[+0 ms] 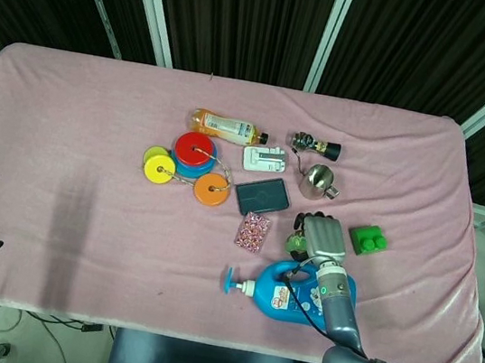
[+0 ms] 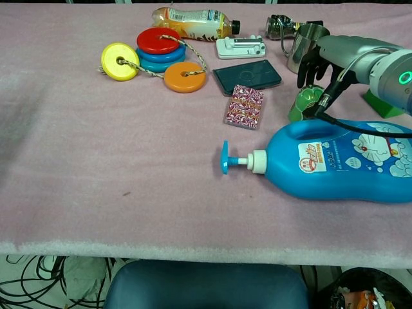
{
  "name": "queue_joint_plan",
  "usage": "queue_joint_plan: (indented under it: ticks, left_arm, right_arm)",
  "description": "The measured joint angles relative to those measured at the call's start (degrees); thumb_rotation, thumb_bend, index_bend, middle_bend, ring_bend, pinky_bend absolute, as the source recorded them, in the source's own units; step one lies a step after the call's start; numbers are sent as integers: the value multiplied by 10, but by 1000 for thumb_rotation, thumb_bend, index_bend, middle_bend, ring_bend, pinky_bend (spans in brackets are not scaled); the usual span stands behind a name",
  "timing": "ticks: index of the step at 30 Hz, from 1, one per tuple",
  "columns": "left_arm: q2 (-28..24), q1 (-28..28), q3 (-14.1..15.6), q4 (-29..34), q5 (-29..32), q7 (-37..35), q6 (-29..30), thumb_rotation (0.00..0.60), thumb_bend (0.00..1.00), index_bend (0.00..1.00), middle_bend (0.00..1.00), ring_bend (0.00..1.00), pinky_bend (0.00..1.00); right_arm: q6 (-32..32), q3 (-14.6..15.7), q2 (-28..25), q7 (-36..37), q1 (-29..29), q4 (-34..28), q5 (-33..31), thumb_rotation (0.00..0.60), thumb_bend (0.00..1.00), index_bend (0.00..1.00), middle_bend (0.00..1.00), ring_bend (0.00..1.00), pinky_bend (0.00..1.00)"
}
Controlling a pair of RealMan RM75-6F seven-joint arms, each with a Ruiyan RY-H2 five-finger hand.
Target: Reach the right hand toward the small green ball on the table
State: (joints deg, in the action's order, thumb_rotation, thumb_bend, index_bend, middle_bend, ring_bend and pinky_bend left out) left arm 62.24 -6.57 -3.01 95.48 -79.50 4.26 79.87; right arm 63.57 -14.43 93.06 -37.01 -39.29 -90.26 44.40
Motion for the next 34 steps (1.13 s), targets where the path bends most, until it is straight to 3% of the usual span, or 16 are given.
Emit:
queue_joint_plan:
  ticks: [4, 11, 19, 26, 31, 34]
  left_arm:
    - [-1, 0, 0, 1, 1, -1, 1, 600, 0, 0, 0, 0, 0]
    - [0, 1, -1, 1, 1, -1, 1, 600, 0, 0, 0, 0, 0]
    - [1, 0, -1, -1, 1, 3, 1, 600, 0, 0, 0, 0, 0]
    - [2, 3, 1, -1, -4, 9, 10, 600, 0, 0, 0, 0, 0]
    - [5, 4, 1, -2, -3, 14, 12, 600, 0, 0, 0, 0, 0]
    - [5, 3, 1, -1, 0, 16, 8, 600, 0, 0, 0, 0, 0]
  right_arm:
    - [0, 4, -1, 20, 1, -1, 18, 600, 410, 661, 617, 573, 606]
    - [11, 1, -10, 45, 3, -27, 51, 600, 414, 677, 626, 583, 606]
    - [45, -6, -55, 99, 26, -135, 114, 600, 413, 677, 623, 582, 606]
    - [92, 38, -130, 193, 94, -255, 241, 600, 411, 677, 623, 582, 606]
    - [108, 76, -162, 242, 129, -288, 312, 600, 409, 677, 622, 582, 606]
    - [107, 75, -159, 249, 130, -287, 315, 600, 409, 677, 622, 582, 606]
